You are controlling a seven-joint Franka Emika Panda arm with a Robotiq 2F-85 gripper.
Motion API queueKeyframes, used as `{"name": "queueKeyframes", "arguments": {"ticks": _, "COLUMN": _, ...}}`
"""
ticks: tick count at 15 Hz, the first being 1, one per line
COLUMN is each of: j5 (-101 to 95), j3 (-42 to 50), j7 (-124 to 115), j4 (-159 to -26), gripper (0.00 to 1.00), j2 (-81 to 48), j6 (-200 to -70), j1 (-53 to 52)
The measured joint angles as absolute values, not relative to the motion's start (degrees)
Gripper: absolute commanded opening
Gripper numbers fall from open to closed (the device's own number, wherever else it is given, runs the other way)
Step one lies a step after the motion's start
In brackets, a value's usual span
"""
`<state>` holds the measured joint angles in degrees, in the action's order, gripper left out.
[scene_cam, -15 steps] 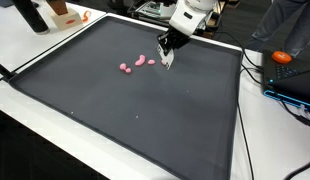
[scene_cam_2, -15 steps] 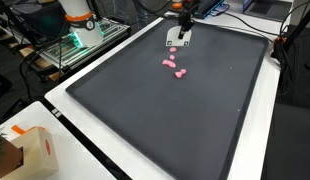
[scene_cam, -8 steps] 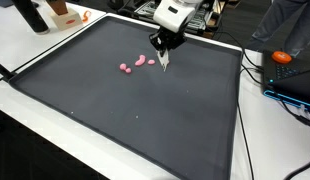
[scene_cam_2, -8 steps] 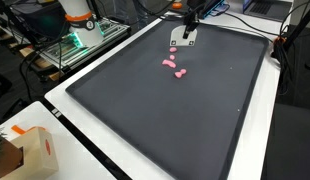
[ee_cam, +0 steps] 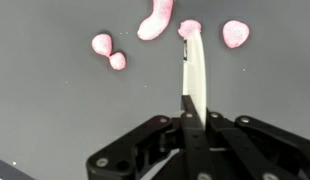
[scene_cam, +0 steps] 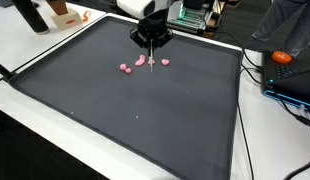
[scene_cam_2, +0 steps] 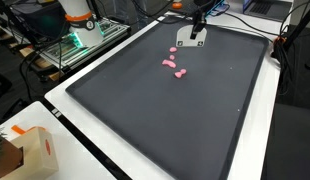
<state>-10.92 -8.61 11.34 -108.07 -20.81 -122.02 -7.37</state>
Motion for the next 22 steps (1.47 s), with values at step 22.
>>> {"name": "queueKeyframes", "arguments": {"ticks": 22, "j5": 8.88, "j3": -3.11, "j7": 16.32, "j4": -105.01, "gripper": 0.01, "j2": -23.11, "j6": -122.02, "j1": 6.56}}
